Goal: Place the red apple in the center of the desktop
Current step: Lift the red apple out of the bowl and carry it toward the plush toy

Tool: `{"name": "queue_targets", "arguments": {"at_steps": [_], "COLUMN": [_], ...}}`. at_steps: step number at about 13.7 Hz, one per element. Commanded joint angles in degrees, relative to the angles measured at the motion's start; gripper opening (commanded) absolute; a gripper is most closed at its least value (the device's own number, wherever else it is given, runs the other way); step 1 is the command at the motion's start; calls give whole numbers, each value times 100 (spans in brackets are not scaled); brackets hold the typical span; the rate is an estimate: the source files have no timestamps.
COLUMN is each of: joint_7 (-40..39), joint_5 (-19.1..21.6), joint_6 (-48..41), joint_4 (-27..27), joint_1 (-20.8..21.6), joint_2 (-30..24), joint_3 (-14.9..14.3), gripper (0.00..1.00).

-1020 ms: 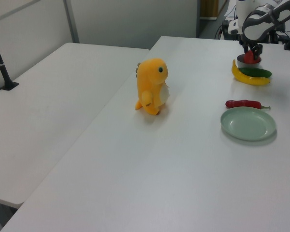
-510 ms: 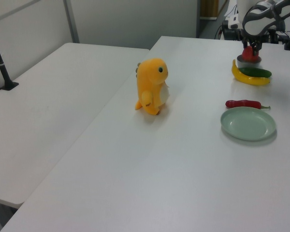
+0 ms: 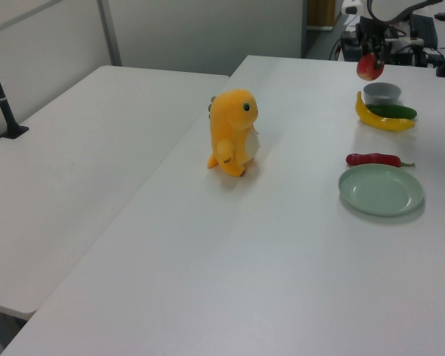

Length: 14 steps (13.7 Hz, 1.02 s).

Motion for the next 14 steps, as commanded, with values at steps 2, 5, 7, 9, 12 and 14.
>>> {"name": "queue_targets", "arguments": {"at_steps": [2,5,7,9,12,14], "joint_7": [1591,2837,3524,3957,4721,5073], "joint_5": [80,80,80,80,80,80], "joint_6": [-313,-313,-321,-356,-629,-647], "joint_4": [112,103,68,59,-63,-107], "joint_1": [70,148,280,368,395,395], "joint_2": [-39,14,67,128,155,224], "joint_3": [600,1048,1216,1392,1945,2165], "gripper": [43,43,43,44,46,46]}}
